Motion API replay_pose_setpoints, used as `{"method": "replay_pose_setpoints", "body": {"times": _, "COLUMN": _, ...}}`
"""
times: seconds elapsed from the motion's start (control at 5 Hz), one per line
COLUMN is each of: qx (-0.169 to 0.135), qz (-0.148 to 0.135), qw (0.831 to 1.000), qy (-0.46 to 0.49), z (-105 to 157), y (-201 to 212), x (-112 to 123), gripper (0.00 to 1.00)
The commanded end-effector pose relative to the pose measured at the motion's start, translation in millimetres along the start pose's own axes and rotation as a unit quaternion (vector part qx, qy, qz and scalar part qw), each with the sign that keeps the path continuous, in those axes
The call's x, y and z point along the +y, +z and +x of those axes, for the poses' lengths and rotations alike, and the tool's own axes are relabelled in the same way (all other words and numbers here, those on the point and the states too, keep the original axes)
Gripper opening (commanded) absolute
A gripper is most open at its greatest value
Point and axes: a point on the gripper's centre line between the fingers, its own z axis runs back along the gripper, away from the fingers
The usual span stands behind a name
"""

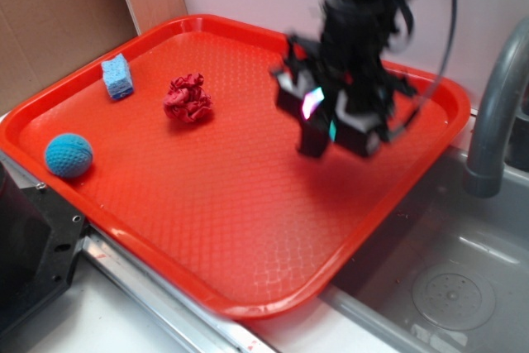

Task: Grab the black box.

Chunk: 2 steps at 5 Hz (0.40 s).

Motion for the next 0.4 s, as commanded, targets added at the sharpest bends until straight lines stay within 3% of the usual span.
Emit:
{"method": "replay_pose_setpoints", "body": {"times": 0.0, "qx": -0.197, "qz": 0.013, "qw": 0.978, "qy": 0.062, "z": -65, "y": 99, "x": 98, "gripper": 0.0}}
{"method": "replay_pose_setpoints", "body": {"times": 0.2, "qx": -0.246, "qz": -0.008, "qw": 0.968, "qy": 0.054, "z": -77, "y": 127, "x": 154, "gripper": 0.0}}
